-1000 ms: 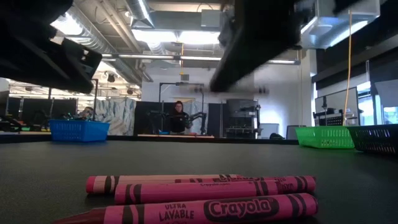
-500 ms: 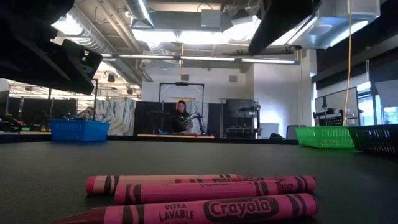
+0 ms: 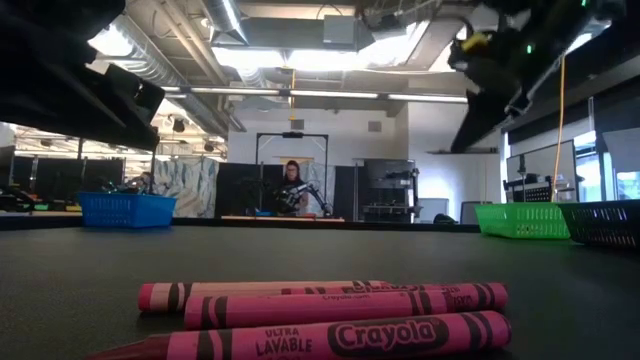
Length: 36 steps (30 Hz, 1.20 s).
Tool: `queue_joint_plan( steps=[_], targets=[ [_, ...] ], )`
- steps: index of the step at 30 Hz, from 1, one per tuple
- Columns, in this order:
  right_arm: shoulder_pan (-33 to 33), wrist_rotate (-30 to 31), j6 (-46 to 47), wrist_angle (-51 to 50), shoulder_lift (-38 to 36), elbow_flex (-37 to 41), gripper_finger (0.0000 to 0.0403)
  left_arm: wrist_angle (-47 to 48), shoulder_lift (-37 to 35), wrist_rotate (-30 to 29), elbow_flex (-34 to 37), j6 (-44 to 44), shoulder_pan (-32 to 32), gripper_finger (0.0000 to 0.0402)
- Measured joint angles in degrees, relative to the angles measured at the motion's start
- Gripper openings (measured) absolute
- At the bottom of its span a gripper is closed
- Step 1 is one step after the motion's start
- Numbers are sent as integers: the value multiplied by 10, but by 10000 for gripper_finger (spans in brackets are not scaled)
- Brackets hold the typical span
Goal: Sort crayons
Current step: Put the white crayon into the green bin, then put the pink crayon into the black bin
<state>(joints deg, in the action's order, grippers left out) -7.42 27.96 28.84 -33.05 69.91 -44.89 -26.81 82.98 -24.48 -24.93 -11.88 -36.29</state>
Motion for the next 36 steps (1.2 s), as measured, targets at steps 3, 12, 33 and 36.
queue_joint_plan(
  steps=[3,12,33,36],
  targets=[
    [63,12,9,-1,-41,40,11,0,0,-14,0,14,0,119],
    [258,25,13,0,-68,100,12,-27,0,-21,0,54,17,119],
    [386,-47,-20,-11,-71,108,141,-28,0,-20,0,48,22,119],
    [336,-121,-3,23,-75,101,163,-28,0,-20,0,48,22,119]
  ],
)
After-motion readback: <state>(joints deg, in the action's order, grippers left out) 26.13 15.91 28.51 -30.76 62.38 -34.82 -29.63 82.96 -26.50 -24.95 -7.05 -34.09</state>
